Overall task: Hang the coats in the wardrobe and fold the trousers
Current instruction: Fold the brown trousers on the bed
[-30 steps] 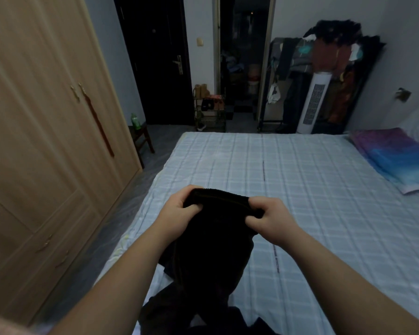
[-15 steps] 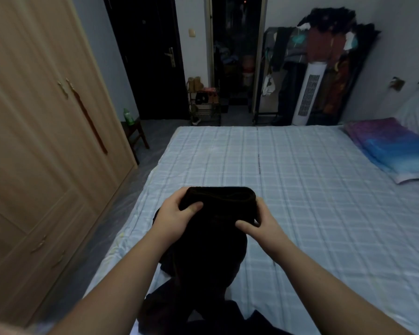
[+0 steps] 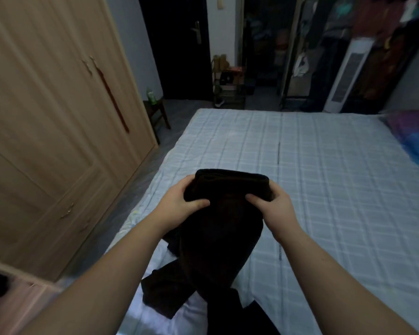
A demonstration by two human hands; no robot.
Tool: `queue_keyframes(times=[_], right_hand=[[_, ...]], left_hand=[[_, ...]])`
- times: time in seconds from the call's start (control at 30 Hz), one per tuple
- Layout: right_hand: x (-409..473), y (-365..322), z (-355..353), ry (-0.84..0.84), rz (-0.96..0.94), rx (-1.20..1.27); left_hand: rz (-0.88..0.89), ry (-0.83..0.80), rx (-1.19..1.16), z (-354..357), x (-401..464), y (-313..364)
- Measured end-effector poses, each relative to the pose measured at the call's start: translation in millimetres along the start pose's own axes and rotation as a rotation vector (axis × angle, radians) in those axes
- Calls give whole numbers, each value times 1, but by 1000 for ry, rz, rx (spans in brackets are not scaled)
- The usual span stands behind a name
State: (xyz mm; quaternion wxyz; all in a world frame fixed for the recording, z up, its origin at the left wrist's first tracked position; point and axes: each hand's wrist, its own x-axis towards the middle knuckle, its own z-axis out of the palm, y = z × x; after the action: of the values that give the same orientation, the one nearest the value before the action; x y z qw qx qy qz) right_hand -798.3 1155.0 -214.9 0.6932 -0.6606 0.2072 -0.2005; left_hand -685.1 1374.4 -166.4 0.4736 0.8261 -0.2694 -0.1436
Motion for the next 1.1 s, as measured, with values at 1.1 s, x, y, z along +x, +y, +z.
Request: queue_keyframes(times=[1.1], right_hand=[[-230,-373,23,9,-578,4]], left_hand=[[795,292,54,-203,-156,274]])
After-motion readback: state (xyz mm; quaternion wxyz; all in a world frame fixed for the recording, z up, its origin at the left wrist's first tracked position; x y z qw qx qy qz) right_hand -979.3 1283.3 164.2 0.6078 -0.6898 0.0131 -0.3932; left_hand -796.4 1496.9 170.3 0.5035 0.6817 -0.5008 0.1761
